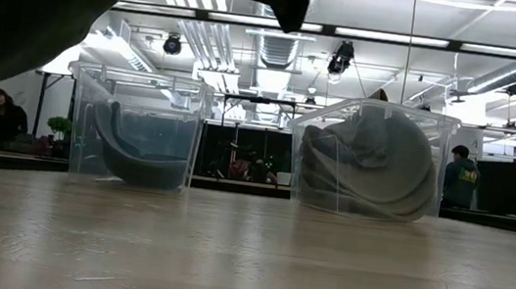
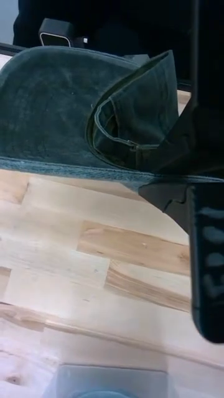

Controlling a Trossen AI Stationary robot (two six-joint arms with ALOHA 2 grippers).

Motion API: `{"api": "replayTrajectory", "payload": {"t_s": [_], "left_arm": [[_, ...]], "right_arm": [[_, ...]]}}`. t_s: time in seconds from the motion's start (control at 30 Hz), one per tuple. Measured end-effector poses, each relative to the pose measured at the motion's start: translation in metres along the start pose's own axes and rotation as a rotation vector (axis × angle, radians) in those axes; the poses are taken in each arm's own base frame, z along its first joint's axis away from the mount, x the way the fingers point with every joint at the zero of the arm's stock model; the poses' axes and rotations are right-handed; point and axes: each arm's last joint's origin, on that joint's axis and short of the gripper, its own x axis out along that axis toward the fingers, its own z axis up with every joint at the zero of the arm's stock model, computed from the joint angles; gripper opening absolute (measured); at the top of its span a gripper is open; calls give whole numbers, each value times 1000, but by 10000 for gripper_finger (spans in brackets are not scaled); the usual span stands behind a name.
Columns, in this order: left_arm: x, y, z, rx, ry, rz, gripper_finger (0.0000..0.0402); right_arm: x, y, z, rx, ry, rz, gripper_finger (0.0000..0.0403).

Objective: Pick & Place hat
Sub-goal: Put the black cap into the left transparent bin

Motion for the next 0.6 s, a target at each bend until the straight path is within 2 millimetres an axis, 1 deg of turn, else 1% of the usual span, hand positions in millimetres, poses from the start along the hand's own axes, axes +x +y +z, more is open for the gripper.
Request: {"api": "replayTrajectory", "payload": {"t_s": [0.2, 0.33, 0.47, 0.6], "left_arm": [[0, 0, 0, 3, 2, 1, 5], [0, 0, 0, 3, 4, -3, 5], [0, 0, -1, -2, 12, -1, 5], [0, 0, -1, -4, 13, 1, 5]], "right_arm": [[18, 0, 1, -40, 63, -23, 236], [24, 3, 8, -54, 75, -19, 220], [26, 6, 13, -73, 93, -6, 182], [32, 8, 14, -64, 145, 53, 126]]}}
